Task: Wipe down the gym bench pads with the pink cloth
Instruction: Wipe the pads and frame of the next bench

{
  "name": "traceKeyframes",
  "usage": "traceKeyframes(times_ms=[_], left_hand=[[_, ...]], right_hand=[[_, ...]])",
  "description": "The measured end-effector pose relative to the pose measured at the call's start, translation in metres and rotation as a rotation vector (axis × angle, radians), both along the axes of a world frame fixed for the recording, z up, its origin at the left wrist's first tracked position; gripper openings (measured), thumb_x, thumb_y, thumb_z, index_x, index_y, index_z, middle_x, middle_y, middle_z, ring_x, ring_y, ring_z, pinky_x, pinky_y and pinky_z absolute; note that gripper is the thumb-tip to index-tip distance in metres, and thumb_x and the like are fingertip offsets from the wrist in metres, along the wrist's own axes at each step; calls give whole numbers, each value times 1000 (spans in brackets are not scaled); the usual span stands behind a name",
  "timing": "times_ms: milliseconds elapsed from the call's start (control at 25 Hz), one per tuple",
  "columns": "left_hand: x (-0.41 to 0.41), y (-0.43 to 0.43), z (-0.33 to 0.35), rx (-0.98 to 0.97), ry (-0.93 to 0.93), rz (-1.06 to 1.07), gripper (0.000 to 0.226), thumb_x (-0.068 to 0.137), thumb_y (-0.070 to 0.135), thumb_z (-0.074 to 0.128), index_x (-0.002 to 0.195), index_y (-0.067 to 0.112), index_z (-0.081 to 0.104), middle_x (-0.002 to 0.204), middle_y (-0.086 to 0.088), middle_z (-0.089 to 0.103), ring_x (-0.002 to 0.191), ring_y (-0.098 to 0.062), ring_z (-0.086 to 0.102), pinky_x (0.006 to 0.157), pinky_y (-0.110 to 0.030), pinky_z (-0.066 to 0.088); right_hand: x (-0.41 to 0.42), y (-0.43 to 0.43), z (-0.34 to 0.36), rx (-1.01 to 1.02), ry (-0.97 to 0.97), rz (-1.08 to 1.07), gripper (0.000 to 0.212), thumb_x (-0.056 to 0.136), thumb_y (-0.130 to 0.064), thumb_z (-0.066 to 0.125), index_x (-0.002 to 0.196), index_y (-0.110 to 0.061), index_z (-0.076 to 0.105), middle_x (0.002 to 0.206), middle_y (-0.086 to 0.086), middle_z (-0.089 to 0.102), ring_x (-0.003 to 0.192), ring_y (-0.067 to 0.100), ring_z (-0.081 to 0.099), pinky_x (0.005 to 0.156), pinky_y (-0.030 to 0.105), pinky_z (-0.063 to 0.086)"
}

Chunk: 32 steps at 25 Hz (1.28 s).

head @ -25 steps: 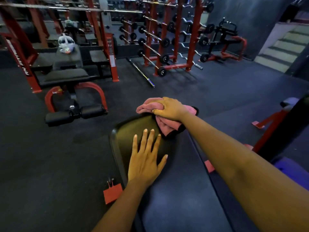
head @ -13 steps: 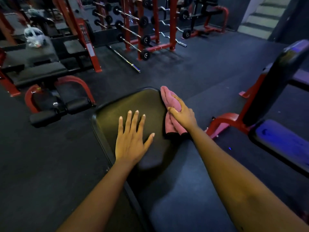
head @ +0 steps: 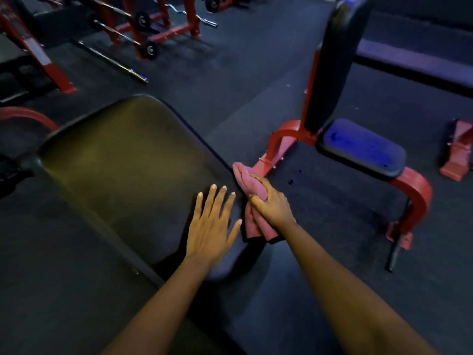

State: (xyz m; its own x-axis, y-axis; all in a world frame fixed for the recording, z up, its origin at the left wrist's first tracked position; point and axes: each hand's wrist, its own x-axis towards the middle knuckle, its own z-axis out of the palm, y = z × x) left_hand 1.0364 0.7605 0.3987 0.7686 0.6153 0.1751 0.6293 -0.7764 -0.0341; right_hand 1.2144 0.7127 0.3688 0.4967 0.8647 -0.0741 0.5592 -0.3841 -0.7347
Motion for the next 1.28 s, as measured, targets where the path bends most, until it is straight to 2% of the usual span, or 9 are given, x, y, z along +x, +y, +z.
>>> traceKeyframes(times_ms=[240,400,480,560,680,920,1080,1160,1280], left_hand=[[35,-68,-41,-78,130,-220,61,87,45,30,131,10,52,136,-12,53,130,-31,45,106,-48,22],[41,-122,-71,-154,247,-393,61,85,46,31,132,12,51,137,-10,52,130,-29,45,107,-48,22],[42,-149,-89,-147,324,-498,63,84,46,28,134,13,48,139,-11,50,132,-29,42,108,-48,20],[32,-151,-95,-133,336,-492,65,84,48,28,137,13,43,143,-13,44,136,-30,35,109,-49,18],[35,-151,-108,-68,344,-525,70,86,52,27,141,11,35,149,-15,34,140,-32,21,112,-52,13],[33,-156,-113,-48,311,-542,70,86,54,27,141,11,35,149,-16,32,141,-32,17,114,-51,7],[38,-184,-118,-71,266,-604,66,85,49,31,137,10,43,145,-15,41,139,-33,28,111,-50,15],[35,-205,-130,-68,316,-700,66,85,49,30,138,12,43,145,-14,40,138,-32,31,111,-50,16],[33,-213,-146,2,372,-734,68,87,51,26,143,13,32,151,-15,30,142,-32,21,114,-51,11]], right_hand=[[19,-97,-46,-74,38,-112,63,69,-44,41,131,-49,36,136,-9,52,115,24,55,93,38,43],[23,-146,-75,-80,87,-200,62,70,-48,40,131,-41,45,134,-8,54,117,20,54,93,37,43],[30,-172,-90,-87,111,-266,69,66,-55,36,131,-36,48,134,-4,54,117,22,53,95,37,43],[30,-187,-97,-102,100,-267,69,67,-56,36,131,-32,49,134,-2,54,117,23,53,94,33,41],[37,-225,-115,-104,82,-338,58,75,-40,45,131,-26,51,134,1,54,118,22,52,94,29,37],[34,-289,-159,-10,105,-467,53,78,-32,45,129,-24,52,132,-2,54,119,18,49,101,30,36],[26,-321,-182,87,327,-761,49,81,-27,42,129,-28,50,129,-17,49,119,9,47,96,18,32],[5,-345,-198,33,412,-939,56,81,-31,37,136,-29,42,135,-13,45,123,11,44,95,12,29],[-34,-370,-216,-179,488,-1157,69,74,-48,36,140,-30,37,136,7,52,120,27,50,95,28,35]])
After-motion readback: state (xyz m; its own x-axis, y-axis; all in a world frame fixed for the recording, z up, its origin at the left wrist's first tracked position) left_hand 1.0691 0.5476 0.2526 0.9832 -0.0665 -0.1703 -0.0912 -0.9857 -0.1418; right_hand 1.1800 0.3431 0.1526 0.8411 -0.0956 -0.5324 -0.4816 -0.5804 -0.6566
